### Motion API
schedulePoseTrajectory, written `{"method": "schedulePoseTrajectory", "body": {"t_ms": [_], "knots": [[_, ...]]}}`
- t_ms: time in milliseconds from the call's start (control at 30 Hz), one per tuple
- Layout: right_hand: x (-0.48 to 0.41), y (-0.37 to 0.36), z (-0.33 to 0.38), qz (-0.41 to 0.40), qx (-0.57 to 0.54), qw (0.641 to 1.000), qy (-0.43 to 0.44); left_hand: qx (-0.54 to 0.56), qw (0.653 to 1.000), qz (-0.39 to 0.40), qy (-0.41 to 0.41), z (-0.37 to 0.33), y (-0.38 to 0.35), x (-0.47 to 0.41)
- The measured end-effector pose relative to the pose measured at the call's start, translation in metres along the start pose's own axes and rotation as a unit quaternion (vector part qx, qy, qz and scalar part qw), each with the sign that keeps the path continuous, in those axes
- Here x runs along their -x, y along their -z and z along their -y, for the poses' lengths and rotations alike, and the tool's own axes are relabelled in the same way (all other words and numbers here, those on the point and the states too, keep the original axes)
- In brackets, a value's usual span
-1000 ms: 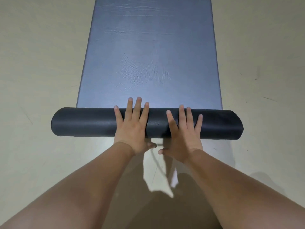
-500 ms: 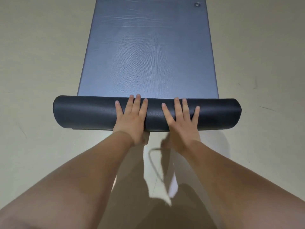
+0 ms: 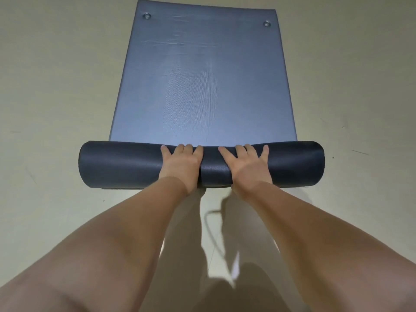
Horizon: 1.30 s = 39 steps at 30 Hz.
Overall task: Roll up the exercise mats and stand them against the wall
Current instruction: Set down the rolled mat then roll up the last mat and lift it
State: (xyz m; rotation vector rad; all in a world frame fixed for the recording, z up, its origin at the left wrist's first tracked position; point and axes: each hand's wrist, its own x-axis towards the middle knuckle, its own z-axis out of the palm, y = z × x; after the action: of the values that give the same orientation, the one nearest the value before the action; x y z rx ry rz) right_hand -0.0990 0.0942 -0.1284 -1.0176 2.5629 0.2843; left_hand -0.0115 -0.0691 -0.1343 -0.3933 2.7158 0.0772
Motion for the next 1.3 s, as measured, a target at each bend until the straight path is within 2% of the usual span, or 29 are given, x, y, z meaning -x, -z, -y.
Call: {"method": "schedulePoseTrajectory", "body": {"t_ms": [167,333,400,467,600,700,800,867,900,933,1033,1067,1133,1300], "knots": [[0.039,0.007,0.008,0.089,-0.059,0.994,0.022,0.020,0.990,0.134,-0.031,-0.004,0.008,0.033],[0.103,-0.020,0.020,0.038,-0.065,0.997,0.032,0.076,0.962,0.255,-0.065,0.001,0.025,0.041],[0.115,-0.030,0.028,0.046,-0.058,0.997,0.004,0.115,0.942,0.307,-0.072,0.001,0.032,0.033],[0.113,-0.036,0.032,0.056,-0.053,0.997,-0.014,0.110,0.938,0.319,-0.078,0.000,0.033,0.030],[0.091,-0.034,0.024,0.053,-0.044,0.998,-0.015,0.091,0.970,0.218,-0.058,0.007,0.026,0.041],[0.071,-0.025,0.017,0.067,-0.056,0.996,-0.008,0.104,0.989,0.087,-0.065,0.020,0.028,0.053],[0.047,-0.007,0.009,0.110,-0.070,0.991,0.011,0.097,0.987,-0.067,-0.113,0.027,0.022,0.063],[0.027,0.014,0.001,0.152,-0.097,0.984,0.014,0.058,0.966,-0.206,-0.143,0.024,0.007,0.073],[0.016,0.025,-0.003,0.179,-0.111,0.978,0.010,0.028,0.959,-0.237,-0.151,0.020,-0.001,0.079],[0.008,0.034,-0.006,0.200,-0.120,0.972,0.006,0.001,0.964,-0.222,-0.147,0.013,-0.009,0.086],[0.002,0.038,-0.006,0.195,-0.118,0.974,0.005,-0.039,0.998,-0.022,-0.050,-0.010,-0.027,0.098],[0.008,0.035,-0.004,0.180,-0.108,0.978,0.006,-0.047,0.998,0.007,-0.028,-0.016,-0.032,0.099],[0.022,0.025,-0.001,0.140,-0.089,0.986,0.009,-0.056,0.998,0.003,-0.018,-0.022,-0.037,0.097],[0.053,0.013,0.010,-0.026,-0.079,0.997,-0.001,-0.041,0.999,-0.022,-0.013,-0.006,-0.020,0.052]]}}
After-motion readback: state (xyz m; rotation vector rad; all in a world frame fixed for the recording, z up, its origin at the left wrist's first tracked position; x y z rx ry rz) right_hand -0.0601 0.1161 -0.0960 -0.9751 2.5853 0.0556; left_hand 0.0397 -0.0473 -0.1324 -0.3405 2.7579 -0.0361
